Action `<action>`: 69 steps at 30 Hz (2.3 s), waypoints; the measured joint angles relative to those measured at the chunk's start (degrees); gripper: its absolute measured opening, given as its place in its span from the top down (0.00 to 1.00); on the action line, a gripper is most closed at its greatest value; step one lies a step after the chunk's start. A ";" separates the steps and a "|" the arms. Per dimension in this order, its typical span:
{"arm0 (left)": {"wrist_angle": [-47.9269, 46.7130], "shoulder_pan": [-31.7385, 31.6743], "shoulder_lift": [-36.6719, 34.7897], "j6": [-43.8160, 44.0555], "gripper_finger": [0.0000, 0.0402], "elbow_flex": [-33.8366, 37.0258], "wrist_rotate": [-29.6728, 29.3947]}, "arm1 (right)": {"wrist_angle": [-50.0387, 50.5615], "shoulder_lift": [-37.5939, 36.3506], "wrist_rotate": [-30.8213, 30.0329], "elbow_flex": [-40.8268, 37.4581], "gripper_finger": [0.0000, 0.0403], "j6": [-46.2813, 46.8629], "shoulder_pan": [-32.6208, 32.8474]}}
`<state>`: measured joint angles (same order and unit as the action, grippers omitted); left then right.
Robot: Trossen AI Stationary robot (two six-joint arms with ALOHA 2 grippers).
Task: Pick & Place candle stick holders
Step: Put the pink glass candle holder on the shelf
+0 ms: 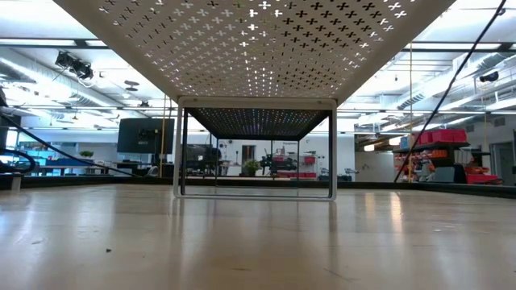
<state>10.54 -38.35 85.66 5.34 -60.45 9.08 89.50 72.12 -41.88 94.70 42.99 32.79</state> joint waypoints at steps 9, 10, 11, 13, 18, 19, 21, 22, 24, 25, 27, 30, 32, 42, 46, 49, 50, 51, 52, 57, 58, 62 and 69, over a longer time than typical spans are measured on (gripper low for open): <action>5.28 -1.10 4.05 0.94 0.70 0.02 4.81 | -3.28 -3.60 -1.23 -7.42 0.72 2.18 0.01; 5.99 -1.23 4.36 1.14 0.70 0.02 6.02 | -3.88 -3.92 -1.25 -8.00 0.72 2.20 0.02; 6.24 -1.33 4.58 1.18 0.70 0.02 7.14 | -4.26 -4.14 -1.51 -8.44 0.72 2.21 0.02; 6.48 -1.38 5.41 1.20 0.70 0.02 7.26 | -4.84 -4.44 -2.36 -9.05 0.72 2.22 0.02; 6.53 -1.40 7.09 1.05 0.70 0.01 7.38 | -5.15 -4.66 -2.72 -9.47 0.72 2.88 0.00; 6.27 -1.40 7.32 1.06 0.70 0.01 7.65 | -5.27 -4.66 -2.72 -9.47 0.72 2.88 0.02; 6.26 -1.40 8.10 1.07 0.70 0.35 7.77 | -5.64 -4.66 -2.72 -9.47 0.72 2.88 0.00; 6.19 -1.40 8.27 1.13 0.70 0.80 7.64 | -5.88 -4.65 -2.72 -9.47 0.72 2.88 0.00; 6.92 -1.57 8.22 1.34 0.70 1.73 7.56 | -6.04 -4.64 -2.74 -9.47 0.72 2.86 0.00; 7.54 -1.66 8.14 1.25 0.70 2.28 7.41 | -6.02 -4.64 -3.04 -9.47 0.72 2.87 0.00; 9.50 -2.00 8.13 1.76 0.70 3.81 7.61 | -6.06 -4.64 -3.73 -9.47 0.72 2.85 0.00; 14.12 -2.40 8.16 3.17 0.70 5.88 9.48 | -6.06 -4.64 -4.40 -9.47 0.72 2.84 0.00; 16.37 -2.36 8.16 3.08 0.70 6.75 9.27 | -6.11 -4.64 -4.58 -9.47 0.72 2.83 0.00; 16.92 -2.37 8.16 -0.43 0.70 7.61 10.23 | -6.51 -4.64 -5.17 -9.47 0.72 2.85 0.00; 17.01 -2.36 8.16 -0.73 0.70 7.61 10.21 | -7.31 -4.61 -5.21 -9.47 0.72 2.83 0.00; 16.74 -2.36 8.16 -1.38 0.70 7.61 10.15 | -7.30 -4.61 -5.23 -9.47 0.72 2.83 0.00; 16.61 -2.36 8.14 -1.41 0.70 7.61 10.16 | -7.31 -4.61 -5.26 -9.47 0.72 2.83 0.00; 16.56 -2.38 8.11 -1.31 0.70 7.61 10.21 | -7.31 -4.61 -5.26 -9.47 0.72 2.83 0.00; 16.53 -2.37 8.11 -1.28 0.70 7.61 10.22 | -7.31 -4.61 -5.28 -9.47 0.72 2.83 0.00; 16.49 -2.36 8.11 0.03 0.70 7.61 10.95 | -7.34 -4.61 -5.28 -9.47 0.72 2.83 0.00; 16.46 -2.37 8.11 0.42 0.69 7.61 11.59 | -7.42 -4.61 -5.28 -9.47 0.72 2.83 0.00; 16.49 -2.36 8.11 2.08 0.57 7.61 14.12 | -7.53 -4.61 -5.95 -9.47 0.72 2.50 0.00; 16.53 -2.36 8.11 3.25 0.53 7.63 13.90 | -8.47 -4.61 -5.91 -9.47 0.72 2.25 -0.01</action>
<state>27.07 -40.71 93.78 8.60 -52.82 22.98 81.03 67.51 -47.79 85.23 45.24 32.79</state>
